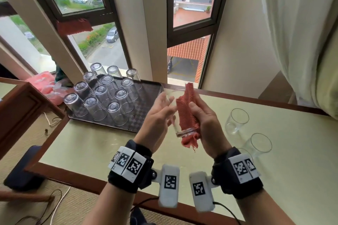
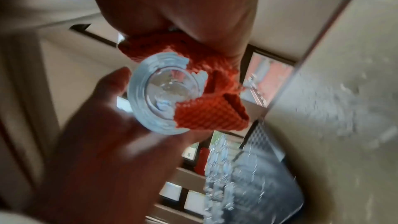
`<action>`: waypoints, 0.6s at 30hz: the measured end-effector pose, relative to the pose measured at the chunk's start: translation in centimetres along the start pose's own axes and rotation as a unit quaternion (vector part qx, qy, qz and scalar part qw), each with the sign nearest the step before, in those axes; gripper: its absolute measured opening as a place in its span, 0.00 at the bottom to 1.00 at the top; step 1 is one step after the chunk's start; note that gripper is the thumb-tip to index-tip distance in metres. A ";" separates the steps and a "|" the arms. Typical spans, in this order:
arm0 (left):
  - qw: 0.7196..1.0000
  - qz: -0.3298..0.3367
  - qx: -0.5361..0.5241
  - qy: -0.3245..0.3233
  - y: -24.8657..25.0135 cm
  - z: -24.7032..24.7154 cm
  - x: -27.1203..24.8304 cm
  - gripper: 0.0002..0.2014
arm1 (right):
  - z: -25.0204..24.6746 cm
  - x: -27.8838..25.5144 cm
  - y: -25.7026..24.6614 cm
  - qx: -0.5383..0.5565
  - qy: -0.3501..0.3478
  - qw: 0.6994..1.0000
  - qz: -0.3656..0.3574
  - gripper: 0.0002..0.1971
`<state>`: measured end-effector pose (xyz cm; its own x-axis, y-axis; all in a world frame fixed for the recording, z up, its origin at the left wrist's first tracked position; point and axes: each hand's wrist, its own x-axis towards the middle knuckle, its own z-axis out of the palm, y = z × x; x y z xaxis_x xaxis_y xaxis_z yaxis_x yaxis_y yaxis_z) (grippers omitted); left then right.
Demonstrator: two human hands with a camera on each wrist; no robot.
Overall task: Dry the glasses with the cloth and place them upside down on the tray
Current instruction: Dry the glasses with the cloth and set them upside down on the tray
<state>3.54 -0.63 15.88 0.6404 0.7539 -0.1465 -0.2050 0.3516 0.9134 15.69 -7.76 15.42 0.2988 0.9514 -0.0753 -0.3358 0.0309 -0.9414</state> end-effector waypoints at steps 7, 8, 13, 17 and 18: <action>1.000 0.002 0.006 -0.014 -0.6 0.3 -0.7 0.34 | 0.3 -0.6 -0.2 0.182 -0.050 0.980 0.068 0.25; 1.000 0.004 0.007 -0.017 -0.4 0.2 -0.8 0.33 | 0.2 -0.6 -0.4 0.188 -0.046 0.979 0.067 0.25; 0.999 0.021 -0.015 -0.021 -0.1 0.1 -0.8 0.17 | 0.8 -0.2 -0.2 -0.015 -0.015 1.000 -0.011 0.24; 0.999 0.034 -0.019 0.007 -0.1 0.4 -0.8 0.25 | 1.2 -0.4 -0.5 0.072 -0.045 0.996 0.035 0.23; 1.000 0.024 -0.016 -0.004 -0.1 0.2 -0.8 0.30 | 1.0 -0.5 -0.7 0.115 -0.057 0.990 0.054 0.23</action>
<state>3.18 -1.42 16.03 0.6353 0.7658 -0.0992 -0.2599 0.3331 0.9064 14.90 -7.94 16.48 0.1520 0.9808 -0.1222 -0.5587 -0.0167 -0.8292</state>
